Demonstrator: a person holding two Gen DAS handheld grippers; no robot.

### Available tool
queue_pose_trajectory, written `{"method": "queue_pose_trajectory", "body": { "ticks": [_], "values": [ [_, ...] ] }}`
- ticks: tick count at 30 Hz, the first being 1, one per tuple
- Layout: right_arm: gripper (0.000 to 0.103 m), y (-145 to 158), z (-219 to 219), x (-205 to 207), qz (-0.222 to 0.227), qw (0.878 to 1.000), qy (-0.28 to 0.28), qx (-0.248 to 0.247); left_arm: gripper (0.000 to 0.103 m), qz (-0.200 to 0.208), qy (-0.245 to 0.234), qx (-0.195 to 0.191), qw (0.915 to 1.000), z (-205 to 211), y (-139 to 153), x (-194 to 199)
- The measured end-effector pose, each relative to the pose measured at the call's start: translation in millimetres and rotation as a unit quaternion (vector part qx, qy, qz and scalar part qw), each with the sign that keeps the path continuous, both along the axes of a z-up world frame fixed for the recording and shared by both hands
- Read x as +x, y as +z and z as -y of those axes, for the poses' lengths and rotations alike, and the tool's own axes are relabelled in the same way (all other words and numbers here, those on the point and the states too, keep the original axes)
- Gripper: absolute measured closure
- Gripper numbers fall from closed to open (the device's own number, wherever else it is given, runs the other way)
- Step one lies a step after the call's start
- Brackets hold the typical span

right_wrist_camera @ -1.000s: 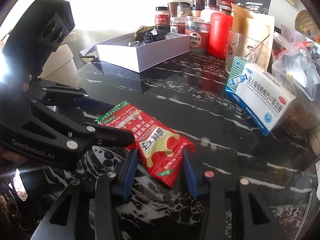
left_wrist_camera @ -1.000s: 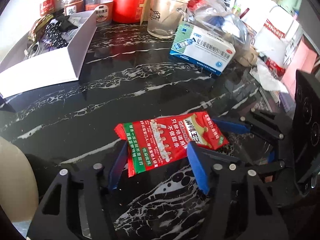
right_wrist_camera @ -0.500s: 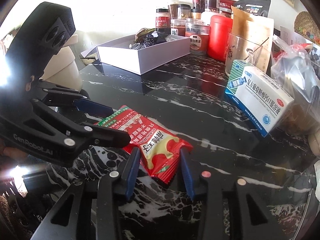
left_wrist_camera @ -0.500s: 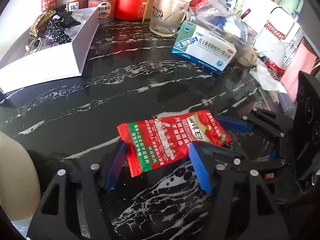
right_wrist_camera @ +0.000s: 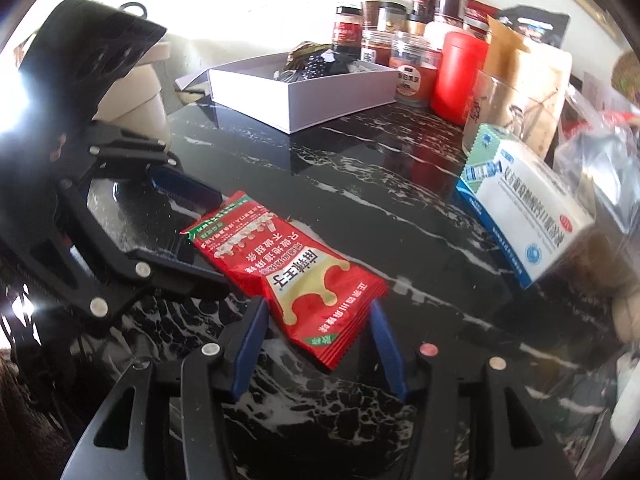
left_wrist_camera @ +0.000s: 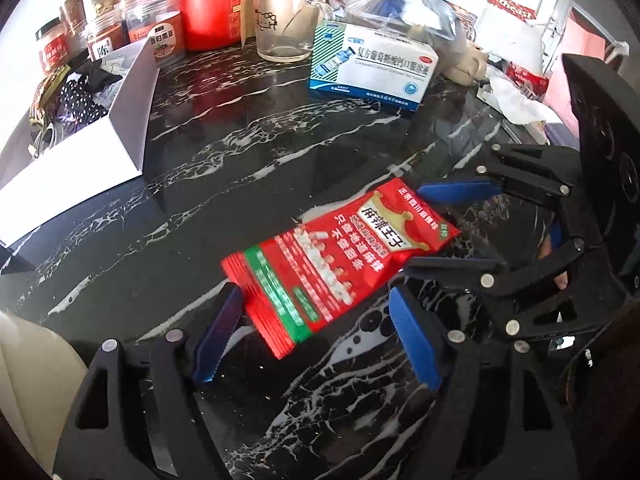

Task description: Organize objects

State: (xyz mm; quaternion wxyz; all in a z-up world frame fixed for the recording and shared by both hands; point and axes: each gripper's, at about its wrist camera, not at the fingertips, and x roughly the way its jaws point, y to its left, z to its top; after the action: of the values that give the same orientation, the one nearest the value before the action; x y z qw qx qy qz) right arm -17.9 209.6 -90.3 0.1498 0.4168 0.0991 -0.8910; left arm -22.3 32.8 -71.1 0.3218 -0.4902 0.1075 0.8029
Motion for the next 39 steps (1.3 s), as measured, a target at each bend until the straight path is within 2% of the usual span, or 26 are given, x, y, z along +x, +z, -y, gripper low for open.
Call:
{"method": "queue_pose_trajectory", "body": {
  "ticks": [4, 7, 10, 15, 18, 20, 21, 22, 25, 28, 29, 30, 31, 32, 34, 39],
  "values": [
    [0.035, 0.4, 1.3, -7.2, -0.004, 1.000, 0.023, 0.018, 0.029, 0.015, 0.016, 0.023, 0.9995, 8.8, 0.9, -7.0],
    [0.033, 0.8, 0.9, -14.8, 0.000, 0.999, 0.043, 0.021, 0.029, 0.019, 0.027, 0.023, 0.9992, 15.7, 0.7, -9.5],
    [0.025, 3.0, 3.4, -20.4, -0.013, 0.997, 0.066, 0.042, 0.029, 0.022, 0.031, 0.028, 0.9989, 20.8, 0.9, -11.6],
    [0.024, -2.9, 10.3, -33.9, 0.007, 0.989, 0.135, 0.055, 0.029, 0.025, 0.037, 0.035, 0.9984, 22.4, 1.2, -16.0],
    [0.025, -2.7, 7.4, -41.8, 0.021, 0.988, 0.149, 0.037, 0.029, 0.026, 0.035, 0.034, 0.9985, 21.3, 1.2, -17.8],
    [0.043, -1.9, 5.1, -44.6, 0.040, 0.988, 0.146, 0.013, 0.029, 0.029, 0.036, 0.038, 0.9982, 21.5, 1.4, -18.7],
    [0.046, -1.4, 5.0, -42.7, 0.036, 0.990, 0.139, 0.013, 0.029, 0.030, 0.036, 0.041, 0.9980, 22.5, 1.5, -19.4],
    [0.053, -0.8, 6.9, -37.8, 0.029, 0.990, 0.139, 0.018, 0.029, 0.033, 0.036, 0.046, 0.9978, 23.8, 1.5, -20.5],
    [0.056, 2.2, 18.3, -19.6, 0.018, 0.984, 0.173, 0.029, 0.029, 0.037, 0.039, 0.054, 0.9971, 26.0, 1.5, -23.7],
    [0.058, 3.0, 19.1, -16.0, 0.011, 0.987, 0.157, 0.015, 0.029, 0.039, 0.044, 0.058, 0.9966, 26.0, 1.4, -28.0],
    [0.062, 2.5, 19.2, -17.9, 0.011, 0.989, 0.150, 0.007, 0.029, 0.039, 0.045, 0.058, 0.9965, 25.9, 1.4, -29.1],
    [0.069, 5.4, 14.5, -19.2, 0.008, 0.991, 0.137, -0.009, 0.028, 0.041, 0.047, 0.059, 0.9963, 26.2, 1.5, -29.9],
    [0.088, 7.9, 13.1, -20.3, 0.004, 0.991, 0.131, -0.019, 0.028, 0.048, 0.050, 0.070, 0.9951, 28.5, 1.8, -31.4],
    [0.098, 11.6, 10.7, -21.5, -0.001, 0.992, 0.122, -0.025, 0.028, 0.058, 0.053, 0.079, 0.9937, 30.5, 1.1, -33.0],
    [0.099, 6.8, 14.0, -25.3, 0.002, 0.994, 0.108, 0.011, 0.027, 0.065, 0.059, 0.091, 0.9920, 34.1, 1.1, -34.7],
    [0.099, 6.6, 15.5, -24.4, 0.006, 0.991, 0.132, -0.006, 0.027, 0.053, 0.056, 0.063, 0.9951, 28.3, 1.2, -33.8]
  ]
}}
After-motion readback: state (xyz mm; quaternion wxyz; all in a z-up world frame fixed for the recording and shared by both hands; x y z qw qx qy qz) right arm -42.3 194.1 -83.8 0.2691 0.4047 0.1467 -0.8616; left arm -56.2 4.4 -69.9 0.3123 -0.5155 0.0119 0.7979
